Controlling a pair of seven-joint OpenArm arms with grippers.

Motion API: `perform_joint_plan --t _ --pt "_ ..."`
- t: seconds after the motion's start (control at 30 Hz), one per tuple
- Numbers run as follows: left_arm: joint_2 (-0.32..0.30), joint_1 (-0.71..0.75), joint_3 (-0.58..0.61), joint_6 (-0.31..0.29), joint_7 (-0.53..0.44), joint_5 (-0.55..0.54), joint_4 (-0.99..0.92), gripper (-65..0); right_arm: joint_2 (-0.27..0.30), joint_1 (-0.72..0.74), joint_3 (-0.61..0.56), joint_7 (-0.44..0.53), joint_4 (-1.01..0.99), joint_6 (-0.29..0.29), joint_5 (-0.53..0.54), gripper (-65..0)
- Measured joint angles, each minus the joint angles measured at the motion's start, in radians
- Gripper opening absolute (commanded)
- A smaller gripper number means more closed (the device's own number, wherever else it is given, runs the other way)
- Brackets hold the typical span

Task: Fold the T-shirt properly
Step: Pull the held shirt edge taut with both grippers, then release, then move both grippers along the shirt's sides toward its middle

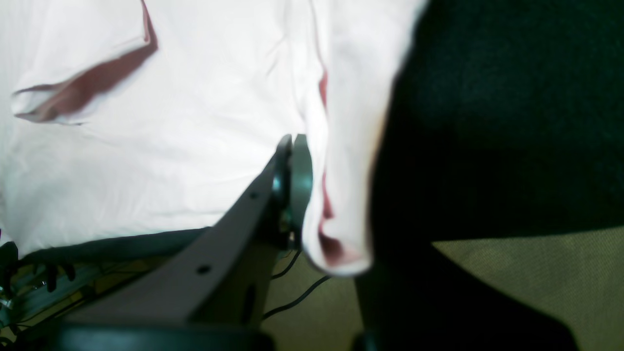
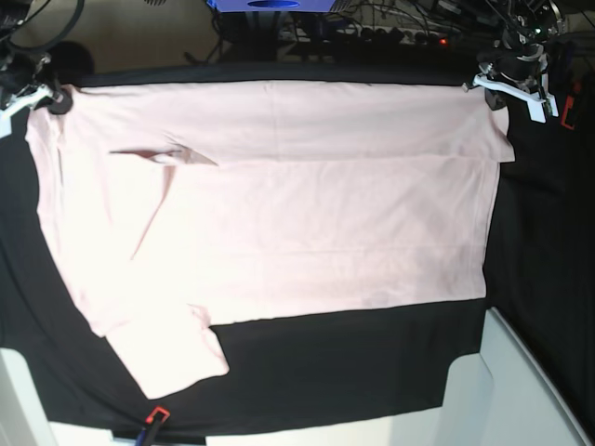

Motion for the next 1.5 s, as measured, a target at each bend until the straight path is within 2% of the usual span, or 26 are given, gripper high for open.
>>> perform_joint_plan --t 0.5,0.57,0.7,0.8,0.83,0.97,1.1,1.13,1.2,1.3,1.5 --pt "0.003 0.030 -0.056 -0.007 0.003 0.000 0.008 -65.0 -0.017 -0.031 0.000 -0.050 0.088 -0.004 -0.007 -63.7" --pt "0.003 0.031 -0.055 -0.007 0.003 0.000 0.008 -58.6 -0.022 -0.030 0.000 -0.048 0.088 -0.005 -0.007 -57.5" --pt "0.000 0.030 -0.056 0.000 0.003 0.003 0.008 -36.1 -0.027 -0.031 0.000 -0.068 0.092 -0.003 0.000 -34.0" --pt "-0.004 0.031 -0.061 0.005 0.003 0.004 0.008 -25.4 -0.030 -0.022 0.036 -0.105 0.100 0.008 0.022 -16.8" --pt "-0.005 0.034 -0.061 0.005 0.004 0.005 0.016 -22.3 -0.033 -0.017 0.077 -0.110 0.099 0.005 0.026 -14.1" --pt "-0.016 0.045 -0.071 0.003 0.003 0.003 0.070 -12.9 -0.019 -0.042 0.201 -0.174 0.099 -0.013 0.034 -13.8" --pt "-0.006 0.051 -0.187 -0.002 0.013 0.008 0.134 -12.1 -0.006 -0.060 0.251 -0.187 0.173 -0.013 0.042 -13.6" --pt "-0.008 0.053 -0.210 0.016 0.008 0.008 0.154 -12.1 0.000 -0.058 0.259 -0.179 0.196 -0.012 0.045 -13.5" --pt "-0.018 0.053 -0.225 0.016 0.010 0.022 0.197 -12.1 0.019 -0.055 0.259 -0.178 0.238 -0.011 0.048 -13.2" --pt "-0.055 0.041 -0.183 0.011 0.016 0.020 0.243 -12.1 0.090 -0.024 0.169 -0.191 0.243 -0.016 0.018 -13.2" --pt "-0.139 -0.080 -0.051 -0.003 0.162 0.017 0.234 -12.1 0.230 0.223 -0.139 -0.134 0.112 -0.003 0.057 -13.5"
